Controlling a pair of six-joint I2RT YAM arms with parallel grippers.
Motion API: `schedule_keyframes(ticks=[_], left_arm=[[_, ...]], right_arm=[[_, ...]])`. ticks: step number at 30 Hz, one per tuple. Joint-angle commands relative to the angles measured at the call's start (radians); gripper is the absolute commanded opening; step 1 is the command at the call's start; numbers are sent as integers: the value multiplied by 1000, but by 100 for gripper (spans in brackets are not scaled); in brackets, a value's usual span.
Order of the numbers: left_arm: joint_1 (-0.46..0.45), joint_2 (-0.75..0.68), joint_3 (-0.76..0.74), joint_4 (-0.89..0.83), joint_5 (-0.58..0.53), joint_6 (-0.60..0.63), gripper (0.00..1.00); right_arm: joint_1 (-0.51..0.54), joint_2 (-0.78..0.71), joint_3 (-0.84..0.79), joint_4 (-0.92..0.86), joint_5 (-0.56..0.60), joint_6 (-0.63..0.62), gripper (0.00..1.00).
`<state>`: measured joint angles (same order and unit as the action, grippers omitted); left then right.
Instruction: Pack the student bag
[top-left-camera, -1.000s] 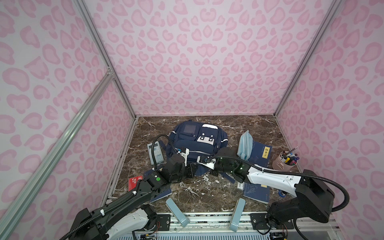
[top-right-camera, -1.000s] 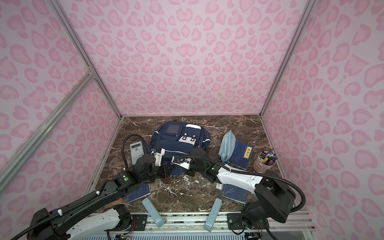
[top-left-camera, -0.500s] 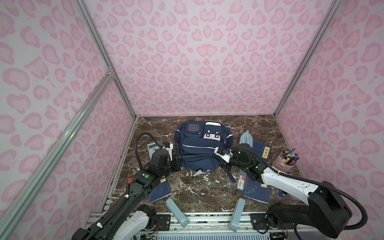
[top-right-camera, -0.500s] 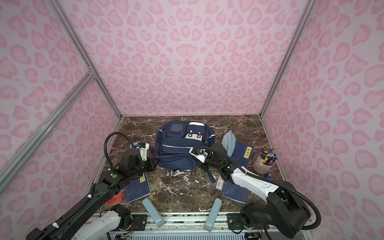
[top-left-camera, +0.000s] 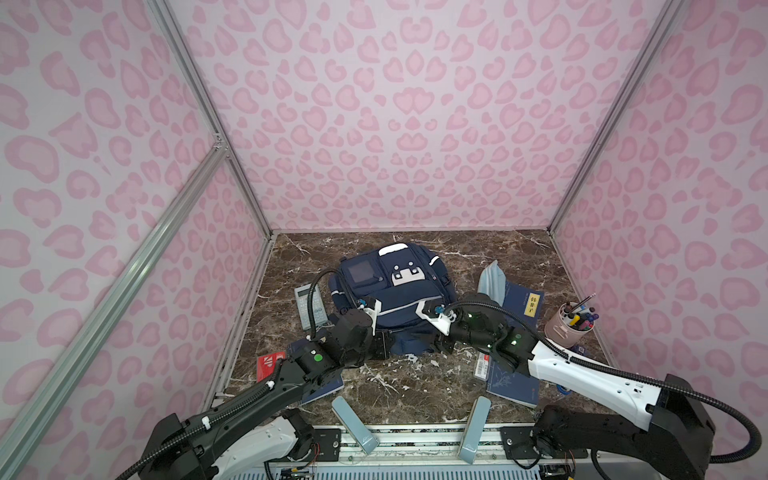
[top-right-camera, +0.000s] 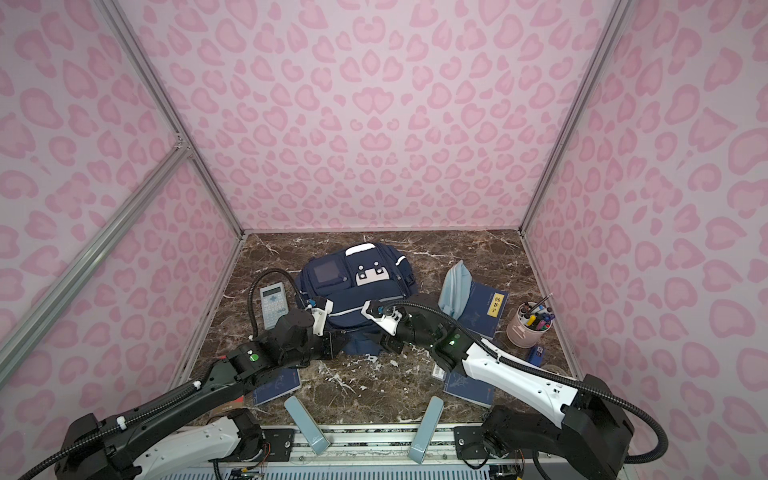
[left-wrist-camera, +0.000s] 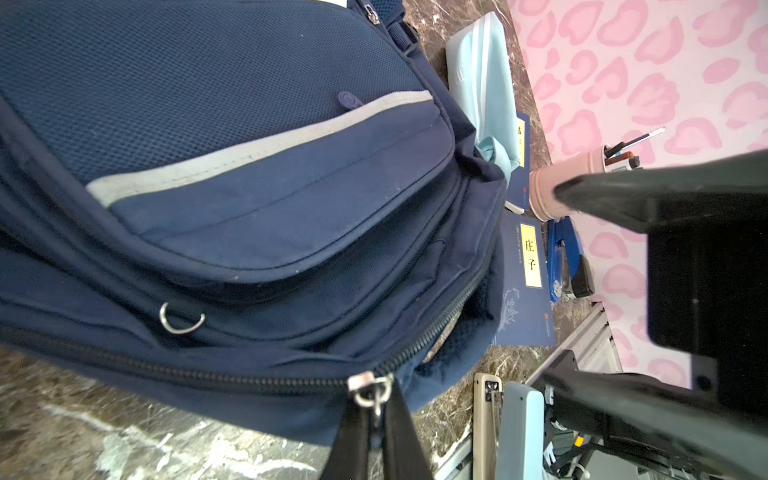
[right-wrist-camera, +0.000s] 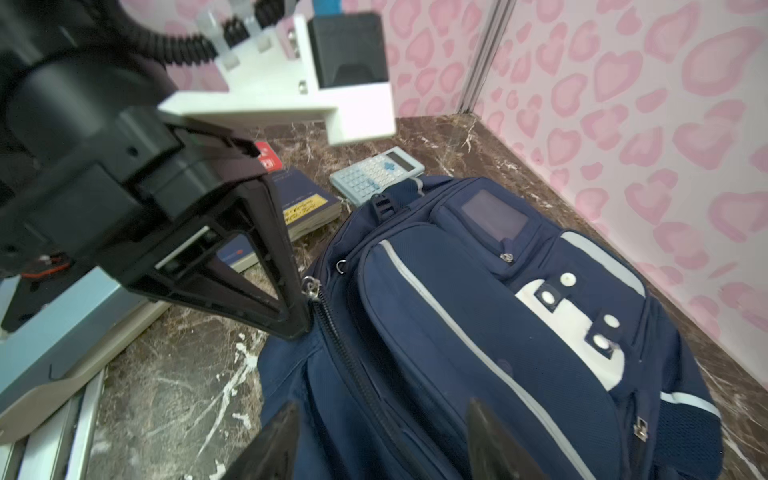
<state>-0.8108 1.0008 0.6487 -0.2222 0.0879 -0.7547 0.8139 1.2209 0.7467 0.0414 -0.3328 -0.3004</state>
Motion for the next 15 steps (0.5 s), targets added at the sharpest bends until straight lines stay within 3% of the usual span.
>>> schedule_keyframes(ticks=[1, 5, 12, 15], left_arm=[[-28, 20, 4, 122, -13, -35, 3], [-35, 24, 9, 96, -29, -21, 3], [-45, -17, 17, 15, -64, -5, 3], [-42, -22, 17, 9, -63, 1, 3]], right_arm=[[33, 60, 28, 10, 50, -2, 68], [83, 159, 102, -41, 96, -29, 68], [78, 207, 129, -179, 98, -104, 55], [76, 219, 131, -185, 80, -112, 43]])
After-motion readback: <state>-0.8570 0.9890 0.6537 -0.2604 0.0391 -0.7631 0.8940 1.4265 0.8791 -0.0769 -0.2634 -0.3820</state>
